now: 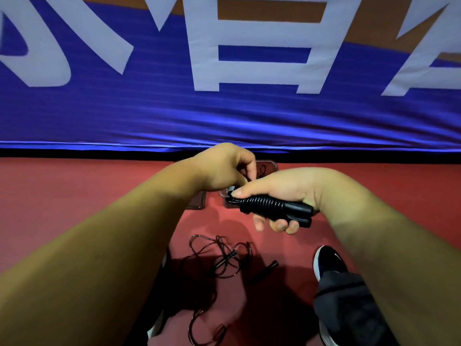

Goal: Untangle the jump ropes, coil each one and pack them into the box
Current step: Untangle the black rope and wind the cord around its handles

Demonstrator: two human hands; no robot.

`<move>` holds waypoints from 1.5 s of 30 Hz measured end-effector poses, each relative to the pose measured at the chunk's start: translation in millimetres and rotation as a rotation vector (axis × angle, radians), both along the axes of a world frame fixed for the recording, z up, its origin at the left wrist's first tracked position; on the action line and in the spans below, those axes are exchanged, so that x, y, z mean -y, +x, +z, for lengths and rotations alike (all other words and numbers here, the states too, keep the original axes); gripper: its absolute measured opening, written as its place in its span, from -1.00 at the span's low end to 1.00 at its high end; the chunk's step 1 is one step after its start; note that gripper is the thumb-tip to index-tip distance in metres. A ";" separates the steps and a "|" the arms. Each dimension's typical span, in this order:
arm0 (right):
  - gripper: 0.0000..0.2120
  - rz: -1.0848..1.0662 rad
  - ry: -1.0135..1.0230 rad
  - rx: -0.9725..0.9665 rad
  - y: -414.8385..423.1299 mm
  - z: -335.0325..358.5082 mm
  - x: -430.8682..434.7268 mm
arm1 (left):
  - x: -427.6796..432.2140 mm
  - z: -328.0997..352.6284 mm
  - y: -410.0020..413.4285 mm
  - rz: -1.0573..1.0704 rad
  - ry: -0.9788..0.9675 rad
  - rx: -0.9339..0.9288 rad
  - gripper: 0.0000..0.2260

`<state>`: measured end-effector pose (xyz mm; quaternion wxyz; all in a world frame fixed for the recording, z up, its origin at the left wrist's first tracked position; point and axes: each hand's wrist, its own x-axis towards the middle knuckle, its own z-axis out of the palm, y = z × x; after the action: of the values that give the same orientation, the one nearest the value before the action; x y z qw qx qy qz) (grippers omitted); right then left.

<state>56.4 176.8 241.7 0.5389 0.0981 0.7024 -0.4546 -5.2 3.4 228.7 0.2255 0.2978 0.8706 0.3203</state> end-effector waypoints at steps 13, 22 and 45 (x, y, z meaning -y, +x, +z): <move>-0.64 -0.165 0.154 -0.306 -9.3 -19.7 -5.1 | -11.5 13.5 2.3 -0.140 -0.134 -0.478 -0.74; -0.71 -0.401 0.276 -0.475 -13.1 -32.8 -4.7 | -19.6 8.6 7.2 0.041 -0.338 -0.376 -0.82; -0.62 0.140 0.701 -0.811 -17.6 -49.9 5.2 | -7.0 4.7 10.4 0.463 0.059 0.772 -0.54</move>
<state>38.8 171.6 191.8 0.1886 0.0417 0.9685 -0.1571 5.2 10.4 233.4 0.4475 -0.0396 0.7569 0.4746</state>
